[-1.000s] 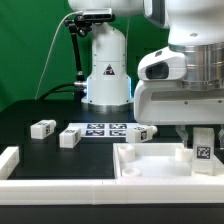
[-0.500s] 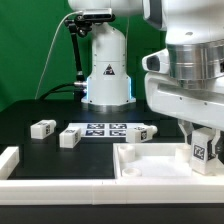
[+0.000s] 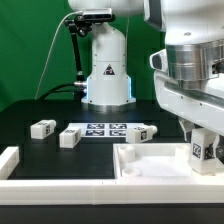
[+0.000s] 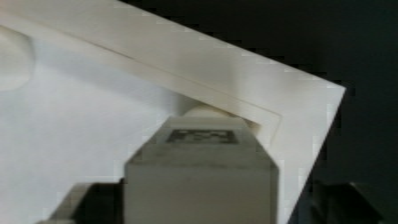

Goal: Assemble one leg

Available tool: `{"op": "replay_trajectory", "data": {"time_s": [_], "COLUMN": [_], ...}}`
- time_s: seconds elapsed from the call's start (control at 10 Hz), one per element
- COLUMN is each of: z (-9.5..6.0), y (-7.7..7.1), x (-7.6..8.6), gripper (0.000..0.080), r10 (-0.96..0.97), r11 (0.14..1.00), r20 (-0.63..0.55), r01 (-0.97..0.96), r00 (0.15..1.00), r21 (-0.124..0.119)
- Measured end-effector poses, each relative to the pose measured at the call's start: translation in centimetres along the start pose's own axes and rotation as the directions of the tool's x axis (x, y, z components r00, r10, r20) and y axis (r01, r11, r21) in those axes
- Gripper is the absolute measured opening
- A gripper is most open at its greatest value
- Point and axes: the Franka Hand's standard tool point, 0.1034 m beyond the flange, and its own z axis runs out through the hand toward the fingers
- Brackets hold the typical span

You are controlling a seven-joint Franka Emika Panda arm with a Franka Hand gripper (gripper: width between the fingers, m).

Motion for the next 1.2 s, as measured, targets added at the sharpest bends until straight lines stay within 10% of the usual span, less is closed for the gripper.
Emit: {"op": "replay_trajectory", "data": {"time_s": [0.1,0.3,1.0,1.2], "z": [0.04,0.05,0.0,0.06], "y": [0.01,-0.05,-0.47,-0.44], "x": [-0.08,-0.36,0.3,0.35], "gripper": [0.0616,0.0639,0.0648,0.0648], "r10": [-0.02,-0.341,-0.983,-0.991], "r11": [1.0,0.94,0.184,0.129], "r20": [0.0,-0.004,-0.04,-0.035], "r01": [0.02,0.341,0.98,0.988], "r00": [1.0,0.94,0.181,0.127], "r21": [-0.001,-0.005,-0.078,-0.081]}}
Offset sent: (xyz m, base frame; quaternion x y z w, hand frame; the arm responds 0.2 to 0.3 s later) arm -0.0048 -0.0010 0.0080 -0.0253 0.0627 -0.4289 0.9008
